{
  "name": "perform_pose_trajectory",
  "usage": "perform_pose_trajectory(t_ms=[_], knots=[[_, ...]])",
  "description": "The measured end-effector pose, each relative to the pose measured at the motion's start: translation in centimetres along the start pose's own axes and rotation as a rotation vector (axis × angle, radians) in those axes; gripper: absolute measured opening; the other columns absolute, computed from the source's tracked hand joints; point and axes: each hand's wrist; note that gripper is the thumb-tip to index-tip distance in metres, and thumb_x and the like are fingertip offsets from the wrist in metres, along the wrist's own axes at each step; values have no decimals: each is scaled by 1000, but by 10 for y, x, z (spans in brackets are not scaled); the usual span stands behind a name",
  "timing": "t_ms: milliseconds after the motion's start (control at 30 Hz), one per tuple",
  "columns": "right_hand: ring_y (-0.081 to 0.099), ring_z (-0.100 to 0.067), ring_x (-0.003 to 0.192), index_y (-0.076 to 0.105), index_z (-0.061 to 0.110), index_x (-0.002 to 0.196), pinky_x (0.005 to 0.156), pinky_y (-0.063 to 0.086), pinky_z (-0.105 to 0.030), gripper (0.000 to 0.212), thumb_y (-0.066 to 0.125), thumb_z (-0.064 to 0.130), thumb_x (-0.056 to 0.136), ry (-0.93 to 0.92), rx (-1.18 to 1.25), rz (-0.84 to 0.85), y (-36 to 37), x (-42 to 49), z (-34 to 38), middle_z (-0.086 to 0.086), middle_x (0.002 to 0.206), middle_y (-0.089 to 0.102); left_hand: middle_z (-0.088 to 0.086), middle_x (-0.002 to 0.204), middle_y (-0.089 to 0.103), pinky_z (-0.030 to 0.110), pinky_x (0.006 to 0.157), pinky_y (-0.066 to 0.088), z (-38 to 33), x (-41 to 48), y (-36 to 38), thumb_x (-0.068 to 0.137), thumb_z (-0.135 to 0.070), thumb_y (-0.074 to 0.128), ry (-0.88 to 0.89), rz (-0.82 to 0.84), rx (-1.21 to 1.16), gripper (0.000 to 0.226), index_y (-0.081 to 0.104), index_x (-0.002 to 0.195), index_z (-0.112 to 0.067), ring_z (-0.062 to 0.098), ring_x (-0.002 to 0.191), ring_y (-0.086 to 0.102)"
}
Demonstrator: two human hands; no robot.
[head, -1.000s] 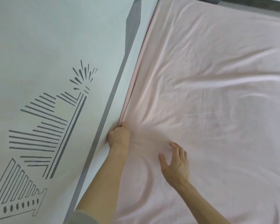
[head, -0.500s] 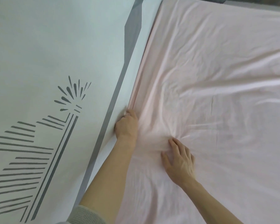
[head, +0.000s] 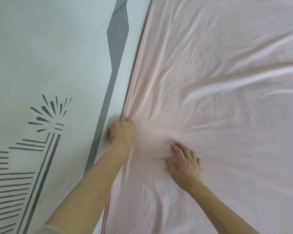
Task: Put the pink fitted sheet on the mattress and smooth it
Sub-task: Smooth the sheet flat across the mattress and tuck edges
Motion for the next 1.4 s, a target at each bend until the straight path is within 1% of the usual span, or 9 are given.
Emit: perform_pose_trajectory(t_ms=[133,267,400,567,767,933,1100,1200,1400], knots=[[33,-11,137,43,30,145,107,29,-31,54,53,49,95,-13,6,-13,1,-1,-8,16,152,36,7,110,71,32,71,55,-9,8,8,92,3,41,69,24,-20,38,46,128,-2,24,99,70],[35,-9,135,43,28,146,110,29,-30,63,37,58,91,-90,17,-17,1,-6,-21,16,154,34,-4,68,72,19,50,47,-20,7,23,72,-5,48,-6,26,22,51,64,118,-14,8,60,70],[38,-10,136,42,26,148,110,35,-34,64,37,56,92,-140,18,-24,7,-9,-32,15,156,34,10,110,72,31,71,53,-37,19,33,93,4,36,-57,96,-179,40,52,130,-2,24,97,71],[40,-11,136,41,28,148,107,37,-36,63,40,55,91,-117,31,-38,8,-9,-28,15,156,33,14,122,63,39,80,53,-44,13,40,96,3,37,-227,100,-443,32,55,123,-2,30,108,65],[35,-10,139,37,30,150,111,30,-34,69,35,60,88,-101,9,-3,7,-9,-27,16,158,28,28,130,51,43,99,35,-67,3,34,100,-15,33,-565,33,-1168,35,49,126,3,42,120,47],[31,-9,140,34,30,151,114,27,-33,73,34,62,85,-93,20,23,4,-9,-22,17,159,25,17,140,51,39,105,34,-42,9,18,101,-50,24,-516,208,-1408,61,51,137,-8,35,129,46],[31,-9,140,34,31,150,113,25,-31,77,34,64,81,-66,36,38,1,-11,-15,18,159,24,10,146,48,34,105,33,-32,6,14,96,-64,29,-453,270,-1699,72,51,139,-11,29,133,44],[32,-9,138,35,31,149,111,26,-30,76,35,64,81,-61,27,33,1,-10,-14,19,158,25,12,150,44,36,111,29,-34,11,18,93,-72,24,-410,341,-1652,83,43,146,-12,29,137,40],[33,-9,138,35,31,149,112,29,-33,75,37,64,82,-80,0,25,3,-9,-17,18,157,27,21,127,56,45,90,44,-52,9,30,99,-58,28,-571,85,-1243,63,43,131,-6,40,115,56]])
Point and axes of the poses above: each hand's wrist, its own x-axis towards the middle knuckle, its own y-axis out of the palm, z = x × y
